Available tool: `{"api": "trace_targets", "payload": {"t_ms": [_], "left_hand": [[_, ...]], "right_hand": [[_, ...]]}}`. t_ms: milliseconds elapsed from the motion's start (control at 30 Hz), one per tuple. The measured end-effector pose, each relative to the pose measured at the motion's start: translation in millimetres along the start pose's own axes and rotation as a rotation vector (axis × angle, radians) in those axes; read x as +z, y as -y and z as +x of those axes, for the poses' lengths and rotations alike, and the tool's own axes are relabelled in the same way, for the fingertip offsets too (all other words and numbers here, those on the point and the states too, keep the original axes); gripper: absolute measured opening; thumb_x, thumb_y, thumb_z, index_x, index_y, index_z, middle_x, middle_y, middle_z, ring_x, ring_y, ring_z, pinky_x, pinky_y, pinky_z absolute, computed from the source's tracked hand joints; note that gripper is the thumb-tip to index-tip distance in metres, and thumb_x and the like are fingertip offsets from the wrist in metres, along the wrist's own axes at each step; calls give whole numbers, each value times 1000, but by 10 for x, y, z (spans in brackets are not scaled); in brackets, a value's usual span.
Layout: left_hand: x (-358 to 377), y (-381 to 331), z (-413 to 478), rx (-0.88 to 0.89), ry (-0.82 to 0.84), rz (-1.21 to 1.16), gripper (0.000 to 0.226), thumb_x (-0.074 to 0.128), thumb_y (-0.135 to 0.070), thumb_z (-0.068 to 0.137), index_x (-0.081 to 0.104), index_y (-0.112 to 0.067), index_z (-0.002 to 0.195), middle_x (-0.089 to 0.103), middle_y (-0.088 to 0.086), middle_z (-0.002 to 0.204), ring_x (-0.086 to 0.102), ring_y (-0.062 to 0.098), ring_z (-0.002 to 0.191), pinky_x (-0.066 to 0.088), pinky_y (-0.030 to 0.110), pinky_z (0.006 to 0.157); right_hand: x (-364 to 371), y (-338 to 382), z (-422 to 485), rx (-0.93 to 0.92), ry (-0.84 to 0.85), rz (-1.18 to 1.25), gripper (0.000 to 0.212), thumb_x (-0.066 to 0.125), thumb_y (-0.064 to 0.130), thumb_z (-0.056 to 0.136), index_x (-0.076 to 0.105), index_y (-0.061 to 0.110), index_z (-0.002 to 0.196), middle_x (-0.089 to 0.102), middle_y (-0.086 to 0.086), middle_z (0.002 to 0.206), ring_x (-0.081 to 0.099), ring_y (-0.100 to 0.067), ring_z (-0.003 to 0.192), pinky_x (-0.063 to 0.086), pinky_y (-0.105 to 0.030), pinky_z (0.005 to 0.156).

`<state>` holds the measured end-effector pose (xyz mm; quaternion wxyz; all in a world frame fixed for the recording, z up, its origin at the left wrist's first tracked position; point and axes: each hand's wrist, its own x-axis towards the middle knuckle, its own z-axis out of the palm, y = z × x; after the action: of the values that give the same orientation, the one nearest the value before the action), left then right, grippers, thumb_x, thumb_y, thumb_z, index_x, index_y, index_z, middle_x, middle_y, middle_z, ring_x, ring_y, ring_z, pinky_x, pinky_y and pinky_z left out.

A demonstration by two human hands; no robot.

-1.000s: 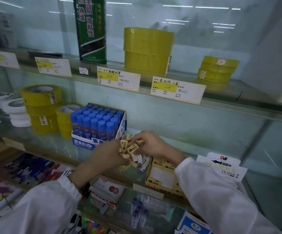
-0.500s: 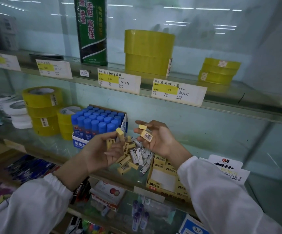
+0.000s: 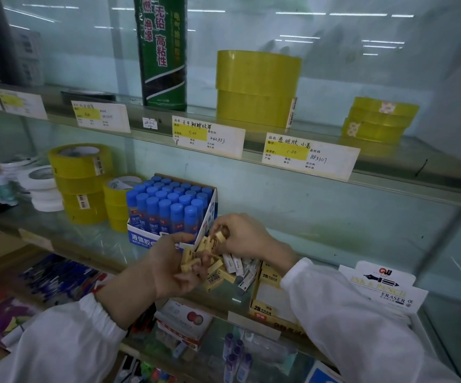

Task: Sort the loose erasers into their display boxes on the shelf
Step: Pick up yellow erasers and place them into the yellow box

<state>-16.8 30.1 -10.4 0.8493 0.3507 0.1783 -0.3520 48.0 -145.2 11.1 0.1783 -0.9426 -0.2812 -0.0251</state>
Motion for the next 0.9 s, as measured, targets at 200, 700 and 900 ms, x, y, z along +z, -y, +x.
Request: {"api": "trace_targets", "payload": {"t_ms": [200,700,900], "left_hand": [[73,6,3,48,-66,81,55,43,-50,97,62,2,100,66,21,91,61,26,68,46,22,39],[517,171,349,42,285,37,49,49,-53,95,64,-10,112,61,17,106,63,26,84,45,24,51],[743,253,737,-51,340,27,23,61,-28,85,64,-7,92,53,5,81,60,18,52,31,13,26]], "right_hand": [[89,-17,-21,-39,18,-82,38,75,40,77,62,29,111,68,6,99,62,-18,86,49,-30,67],[-828,86,-372,15,134,97,15,83,32,71,70,28,78,64,5,79,55,-7,72,44,-29,67],[-772,-166,-642,226,60,229,29,82,31,73,76,19,99,67,8,92,62,-10,88,48,-28,76]]}}
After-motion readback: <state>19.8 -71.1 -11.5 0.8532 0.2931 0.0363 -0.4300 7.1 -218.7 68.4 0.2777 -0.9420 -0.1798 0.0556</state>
